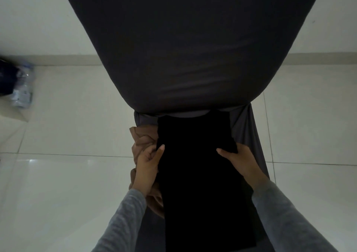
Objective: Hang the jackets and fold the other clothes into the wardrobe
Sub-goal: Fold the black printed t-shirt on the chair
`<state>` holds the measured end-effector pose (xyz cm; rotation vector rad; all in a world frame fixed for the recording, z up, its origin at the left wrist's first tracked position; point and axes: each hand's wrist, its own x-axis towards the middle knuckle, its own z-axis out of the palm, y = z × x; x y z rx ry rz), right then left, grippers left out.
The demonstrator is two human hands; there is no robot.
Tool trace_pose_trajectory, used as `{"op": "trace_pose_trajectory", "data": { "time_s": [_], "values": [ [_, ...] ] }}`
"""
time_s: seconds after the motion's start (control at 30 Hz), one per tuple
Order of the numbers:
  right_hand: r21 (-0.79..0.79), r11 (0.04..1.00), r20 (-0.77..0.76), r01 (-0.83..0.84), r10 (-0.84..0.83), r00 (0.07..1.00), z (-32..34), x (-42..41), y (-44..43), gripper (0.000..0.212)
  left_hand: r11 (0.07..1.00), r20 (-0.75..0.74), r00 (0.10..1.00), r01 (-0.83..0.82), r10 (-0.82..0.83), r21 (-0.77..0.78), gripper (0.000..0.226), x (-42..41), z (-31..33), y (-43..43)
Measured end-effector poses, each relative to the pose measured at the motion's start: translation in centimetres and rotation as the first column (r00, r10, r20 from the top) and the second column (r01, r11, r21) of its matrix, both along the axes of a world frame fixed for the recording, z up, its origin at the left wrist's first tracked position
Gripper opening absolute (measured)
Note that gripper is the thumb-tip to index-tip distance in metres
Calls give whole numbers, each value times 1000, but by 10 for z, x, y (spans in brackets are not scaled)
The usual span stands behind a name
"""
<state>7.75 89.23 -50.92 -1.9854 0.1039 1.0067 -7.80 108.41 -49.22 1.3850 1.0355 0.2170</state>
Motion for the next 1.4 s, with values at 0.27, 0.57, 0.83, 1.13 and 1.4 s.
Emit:
{"op": "trace_pose_trajectory", "data": {
  "time_s": [0.27,0.57,0.83,1.13,1.4],
  "values": [
    [108,974,187,200,-217,958,16,13,25,14,987,-3,1000,-14,14,163,30,18,17,14],
    [-38,992,154,119,-111,982,-6,49,56,27,990,-169,986,8,15,138,28,50,1,37],
    [51,984,354,170,-177,918,-14,43,50,26,981,-204,972,-83,119,177,25,53,-13,35],
    [17,981,482,193,-177,858,-18,41,59,22,949,-165,970,-123,176,292,12,65,1,23],
    [-321,902,735,-288,429,525,-31,-42,24,51,471,-387,842,533,-376,703,48,-1,-36,-41]
  ]
}}
